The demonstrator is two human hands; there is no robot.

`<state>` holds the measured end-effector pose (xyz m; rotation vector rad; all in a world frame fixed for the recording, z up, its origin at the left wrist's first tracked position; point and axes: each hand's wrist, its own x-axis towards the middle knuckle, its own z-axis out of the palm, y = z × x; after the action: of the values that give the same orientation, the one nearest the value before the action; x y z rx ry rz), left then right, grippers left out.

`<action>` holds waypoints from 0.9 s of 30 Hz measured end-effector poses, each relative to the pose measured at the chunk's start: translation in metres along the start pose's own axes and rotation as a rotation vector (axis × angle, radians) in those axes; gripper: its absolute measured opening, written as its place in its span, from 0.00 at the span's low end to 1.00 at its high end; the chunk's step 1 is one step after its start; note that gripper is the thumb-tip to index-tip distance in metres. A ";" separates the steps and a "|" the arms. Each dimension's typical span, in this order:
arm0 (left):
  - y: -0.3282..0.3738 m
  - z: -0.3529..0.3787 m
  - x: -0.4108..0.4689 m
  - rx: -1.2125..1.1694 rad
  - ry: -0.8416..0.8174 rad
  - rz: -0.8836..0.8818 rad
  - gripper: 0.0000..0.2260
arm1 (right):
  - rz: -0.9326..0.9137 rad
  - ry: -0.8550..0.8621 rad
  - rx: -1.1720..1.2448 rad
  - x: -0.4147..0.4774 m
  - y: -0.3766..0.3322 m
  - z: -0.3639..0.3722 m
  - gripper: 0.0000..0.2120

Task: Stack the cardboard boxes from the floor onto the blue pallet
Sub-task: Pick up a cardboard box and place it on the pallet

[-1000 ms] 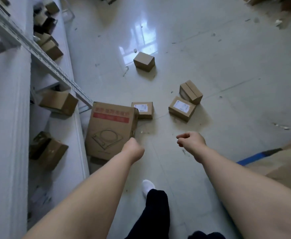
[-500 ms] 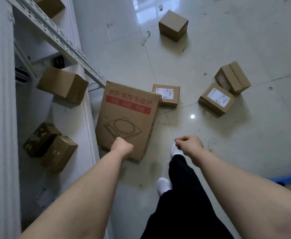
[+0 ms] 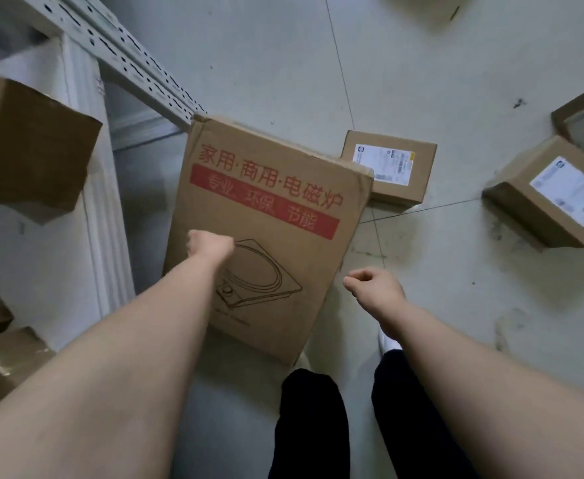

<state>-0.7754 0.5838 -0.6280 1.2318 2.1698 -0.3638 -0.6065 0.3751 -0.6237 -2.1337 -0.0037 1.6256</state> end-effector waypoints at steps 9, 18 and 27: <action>0.018 0.009 0.133 -0.112 0.144 -0.053 0.30 | 0.070 0.000 0.138 0.092 0.007 0.076 0.37; 0.022 0.013 0.106 -0.176 0.120 0.004 0.29 | -0.032 0.174 0.397 0.086 0.028 0.053 0.32; 0.047 -0.016 0.006 -0.046 -0.001 0.057 0.33 | -0.088 0.350 0.417 0.017 -0.006 -0.046 0.32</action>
<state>-0.7438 0.6209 -0.6171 1.2645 2.1257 -0.2899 -0.5581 0.3692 -0.6279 -2.0209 0.3178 1.0718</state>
